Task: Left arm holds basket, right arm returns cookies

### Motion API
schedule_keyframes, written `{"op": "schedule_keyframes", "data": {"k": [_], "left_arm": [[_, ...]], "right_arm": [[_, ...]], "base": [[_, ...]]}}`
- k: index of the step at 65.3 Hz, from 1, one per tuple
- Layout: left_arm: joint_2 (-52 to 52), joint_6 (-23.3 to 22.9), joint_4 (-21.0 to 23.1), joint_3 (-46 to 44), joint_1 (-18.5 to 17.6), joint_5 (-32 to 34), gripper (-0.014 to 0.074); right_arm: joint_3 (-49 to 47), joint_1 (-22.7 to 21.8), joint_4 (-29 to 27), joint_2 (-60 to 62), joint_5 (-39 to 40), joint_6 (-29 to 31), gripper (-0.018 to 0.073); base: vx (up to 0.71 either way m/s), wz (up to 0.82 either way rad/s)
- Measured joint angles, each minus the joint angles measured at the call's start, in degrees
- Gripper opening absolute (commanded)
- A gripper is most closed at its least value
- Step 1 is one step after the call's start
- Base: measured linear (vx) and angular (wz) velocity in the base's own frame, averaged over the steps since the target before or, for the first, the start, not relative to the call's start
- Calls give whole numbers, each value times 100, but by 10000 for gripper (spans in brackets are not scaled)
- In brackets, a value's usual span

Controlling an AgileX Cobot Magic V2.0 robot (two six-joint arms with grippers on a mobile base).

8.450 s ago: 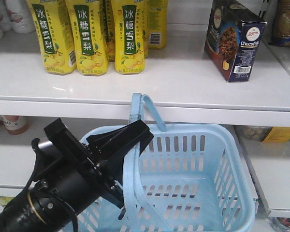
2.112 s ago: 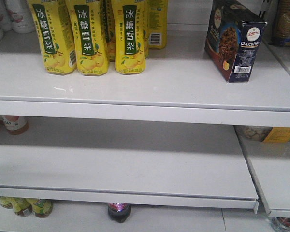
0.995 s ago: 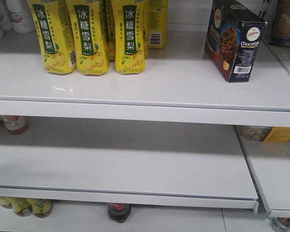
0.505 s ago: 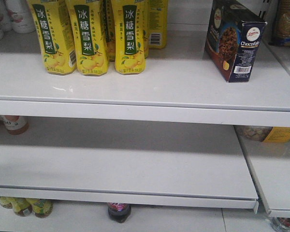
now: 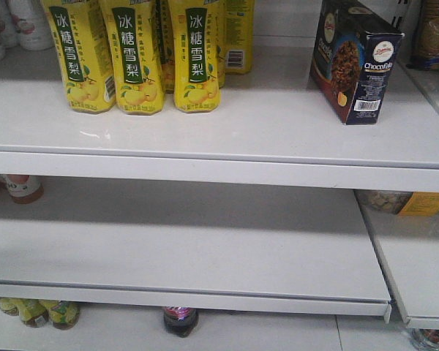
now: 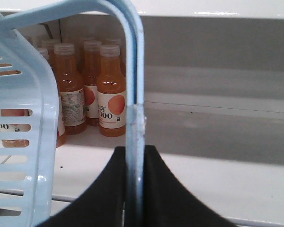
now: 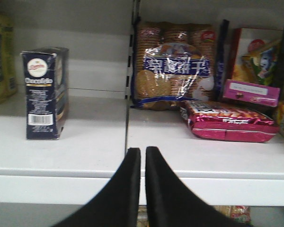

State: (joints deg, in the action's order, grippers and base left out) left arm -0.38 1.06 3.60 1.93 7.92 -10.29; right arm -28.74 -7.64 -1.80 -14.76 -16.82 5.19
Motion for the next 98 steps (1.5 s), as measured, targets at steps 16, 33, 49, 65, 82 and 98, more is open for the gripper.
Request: {"op": "schedule_keyframes", "data": {"k": [16,33,49,65,82,98], "left_arm": [[0,0,0,0,0,0,-3],[0,0,0,0,0,0,-3],[0,0,0,0,0,0,-3],[0,0,0,0,0,-5,-3],[0,0,0,0,0,-5,-3],[0,0,0,0,0,-5,-3]], "right_arm": [[1058,-131,-3,745,592,-228,-6],[2030,-137,-44,1530,630,-429,-6],[2909,-137,-169,1538,1050,-455,-6],[3037,-132,-389,1538,1232,-375,-6],[3037,-132,-389,1538,721,-210,-6],[3037,-132,-389,1538,731,-205,-6]], "base": [[0,0],[0,0],[0,0],[0,0],[0,0],[0,0]]}}
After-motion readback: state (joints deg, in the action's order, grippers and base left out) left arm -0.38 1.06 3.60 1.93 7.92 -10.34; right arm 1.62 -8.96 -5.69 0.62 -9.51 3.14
